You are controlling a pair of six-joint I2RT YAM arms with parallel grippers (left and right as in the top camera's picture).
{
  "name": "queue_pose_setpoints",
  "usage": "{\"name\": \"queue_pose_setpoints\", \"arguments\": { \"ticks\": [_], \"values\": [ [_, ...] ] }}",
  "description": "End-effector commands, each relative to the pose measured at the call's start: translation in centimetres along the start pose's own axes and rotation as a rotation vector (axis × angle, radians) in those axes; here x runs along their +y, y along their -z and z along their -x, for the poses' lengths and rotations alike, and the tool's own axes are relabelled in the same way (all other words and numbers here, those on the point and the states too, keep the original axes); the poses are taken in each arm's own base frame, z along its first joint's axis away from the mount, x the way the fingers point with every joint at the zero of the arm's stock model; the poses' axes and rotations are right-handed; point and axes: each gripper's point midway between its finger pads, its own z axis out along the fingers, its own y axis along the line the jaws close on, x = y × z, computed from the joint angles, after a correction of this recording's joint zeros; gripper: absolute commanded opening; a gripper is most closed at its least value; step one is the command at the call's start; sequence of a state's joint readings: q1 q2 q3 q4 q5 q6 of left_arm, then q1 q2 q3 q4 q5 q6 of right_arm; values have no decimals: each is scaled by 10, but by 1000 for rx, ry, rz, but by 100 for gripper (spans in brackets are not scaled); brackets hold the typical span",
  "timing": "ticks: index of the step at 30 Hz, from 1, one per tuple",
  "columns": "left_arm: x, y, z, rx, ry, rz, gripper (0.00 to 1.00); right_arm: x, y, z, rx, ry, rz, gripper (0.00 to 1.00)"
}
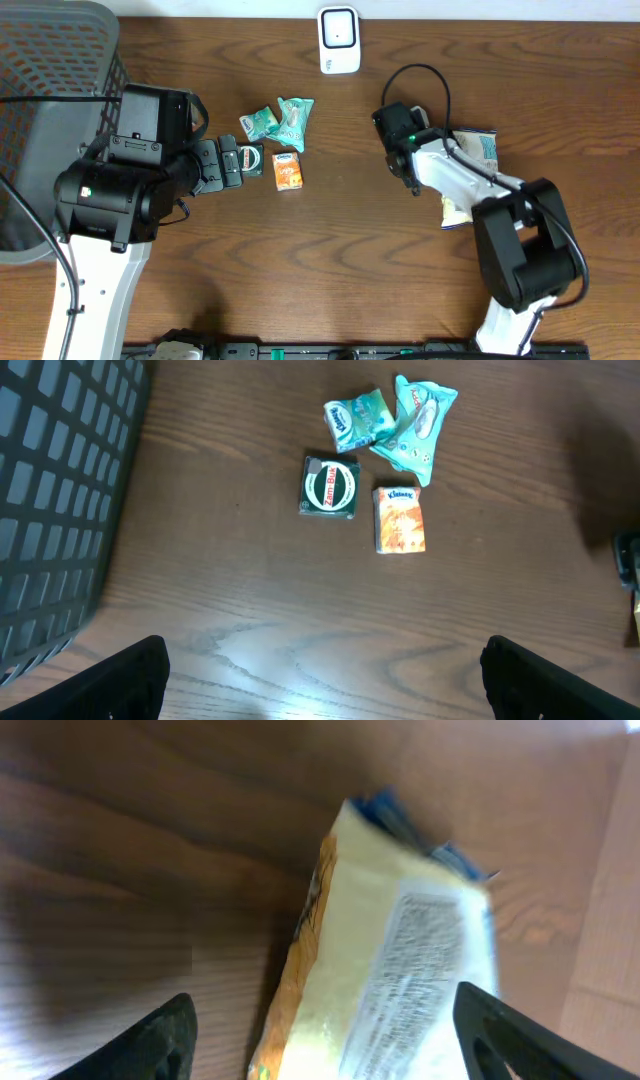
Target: Scan the item barcode
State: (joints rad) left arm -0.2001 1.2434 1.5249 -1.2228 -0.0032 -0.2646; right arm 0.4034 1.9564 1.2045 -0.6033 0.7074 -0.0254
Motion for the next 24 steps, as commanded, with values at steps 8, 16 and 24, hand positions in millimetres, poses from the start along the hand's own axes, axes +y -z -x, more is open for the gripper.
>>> {"name": "queue_pose_setpoints", "arguments": {
  "ticks": [8, 16, 24],
  "values": [
    [0, 3, 3, -14, -2, 4, 98, 11, -72, -53, 227, -40, 77, 64],
    [0, 3, 3, -14, -2, 4, 98, 51, -68, -51, 256, -164, 476, 1],
    [0, 3, 3, -14, -2, 4, 98, 50, 54, 50, -53, -305, 1106, 1]
  ]
}}
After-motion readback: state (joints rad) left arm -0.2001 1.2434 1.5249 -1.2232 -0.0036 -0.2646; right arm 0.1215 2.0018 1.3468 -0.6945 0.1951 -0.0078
